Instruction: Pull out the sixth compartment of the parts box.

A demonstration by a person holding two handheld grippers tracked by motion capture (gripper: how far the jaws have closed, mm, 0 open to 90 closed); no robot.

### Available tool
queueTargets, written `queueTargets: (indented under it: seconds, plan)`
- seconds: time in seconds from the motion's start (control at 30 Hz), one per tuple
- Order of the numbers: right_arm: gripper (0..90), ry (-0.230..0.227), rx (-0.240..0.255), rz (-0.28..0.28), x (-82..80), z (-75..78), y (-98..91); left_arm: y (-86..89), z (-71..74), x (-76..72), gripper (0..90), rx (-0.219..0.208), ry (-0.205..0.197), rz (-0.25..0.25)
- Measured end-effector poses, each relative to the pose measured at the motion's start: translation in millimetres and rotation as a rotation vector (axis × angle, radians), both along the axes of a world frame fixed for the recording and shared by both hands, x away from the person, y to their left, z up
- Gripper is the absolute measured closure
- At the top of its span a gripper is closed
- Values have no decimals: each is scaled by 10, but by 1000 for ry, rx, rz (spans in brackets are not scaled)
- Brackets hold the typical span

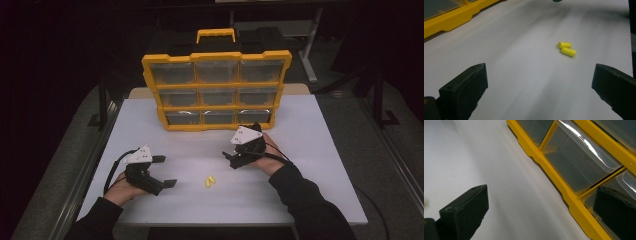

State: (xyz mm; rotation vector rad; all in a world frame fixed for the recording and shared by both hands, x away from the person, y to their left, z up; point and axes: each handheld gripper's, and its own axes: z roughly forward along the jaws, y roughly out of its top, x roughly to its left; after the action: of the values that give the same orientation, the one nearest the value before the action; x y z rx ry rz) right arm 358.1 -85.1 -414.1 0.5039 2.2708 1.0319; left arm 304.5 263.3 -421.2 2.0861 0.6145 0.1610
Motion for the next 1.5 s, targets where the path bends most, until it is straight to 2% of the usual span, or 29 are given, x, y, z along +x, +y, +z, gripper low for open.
queueTargets:
  seconds: [0.87,1.5]
  plan:
    - [0,-108,-64,-7,-31,1,17,2,2,-3,0,-1,0,-2]
    - [0,-202,-158,6,-87,-12,66,1,2,-5,0,-1,1,-2]
